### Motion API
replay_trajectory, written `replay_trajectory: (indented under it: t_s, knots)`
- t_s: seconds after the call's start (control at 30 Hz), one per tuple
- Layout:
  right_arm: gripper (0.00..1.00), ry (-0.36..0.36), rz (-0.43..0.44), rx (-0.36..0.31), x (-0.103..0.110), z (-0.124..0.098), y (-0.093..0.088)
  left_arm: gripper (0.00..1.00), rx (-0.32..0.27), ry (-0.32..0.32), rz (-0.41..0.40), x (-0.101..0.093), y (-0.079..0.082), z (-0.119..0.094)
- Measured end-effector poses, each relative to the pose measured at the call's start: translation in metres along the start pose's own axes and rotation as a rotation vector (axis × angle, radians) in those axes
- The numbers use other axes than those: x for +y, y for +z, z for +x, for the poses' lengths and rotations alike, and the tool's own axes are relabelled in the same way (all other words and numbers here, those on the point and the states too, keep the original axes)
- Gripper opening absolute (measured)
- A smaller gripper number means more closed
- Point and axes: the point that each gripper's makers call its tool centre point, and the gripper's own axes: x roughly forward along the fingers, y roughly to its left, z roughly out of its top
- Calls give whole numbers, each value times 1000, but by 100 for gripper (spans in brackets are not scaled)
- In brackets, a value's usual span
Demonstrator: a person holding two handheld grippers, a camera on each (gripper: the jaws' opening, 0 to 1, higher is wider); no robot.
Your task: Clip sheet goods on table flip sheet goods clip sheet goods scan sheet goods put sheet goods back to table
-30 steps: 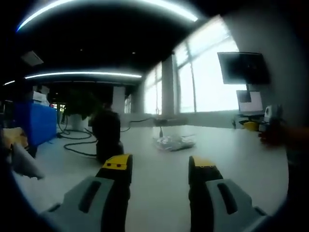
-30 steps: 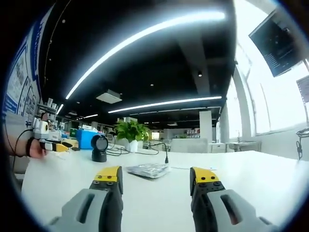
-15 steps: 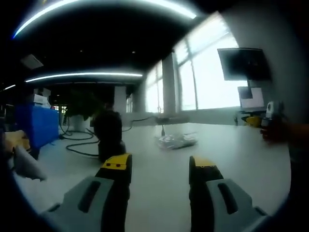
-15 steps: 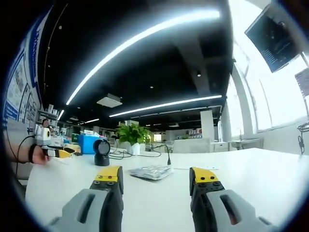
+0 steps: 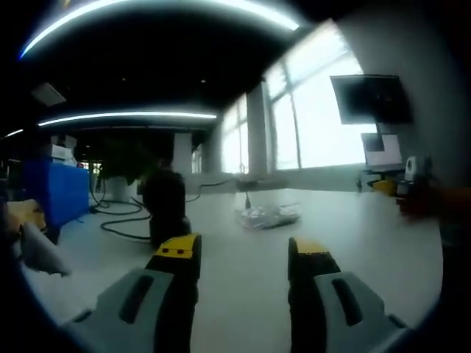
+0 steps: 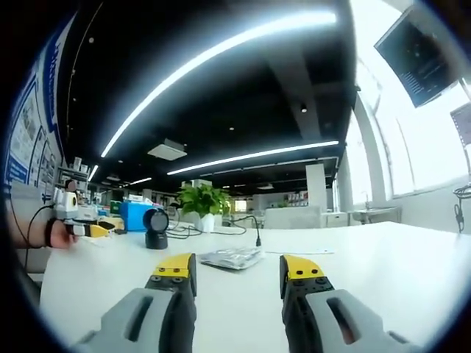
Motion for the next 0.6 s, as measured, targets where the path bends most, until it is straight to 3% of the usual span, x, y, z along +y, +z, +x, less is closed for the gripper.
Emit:
replay_trajectory:
  t_s: [0.6]
  knots:
    - [40, -9, 2, 3, -1, -1, -1, 40, 2, -4, 22, -1, -1, 0]
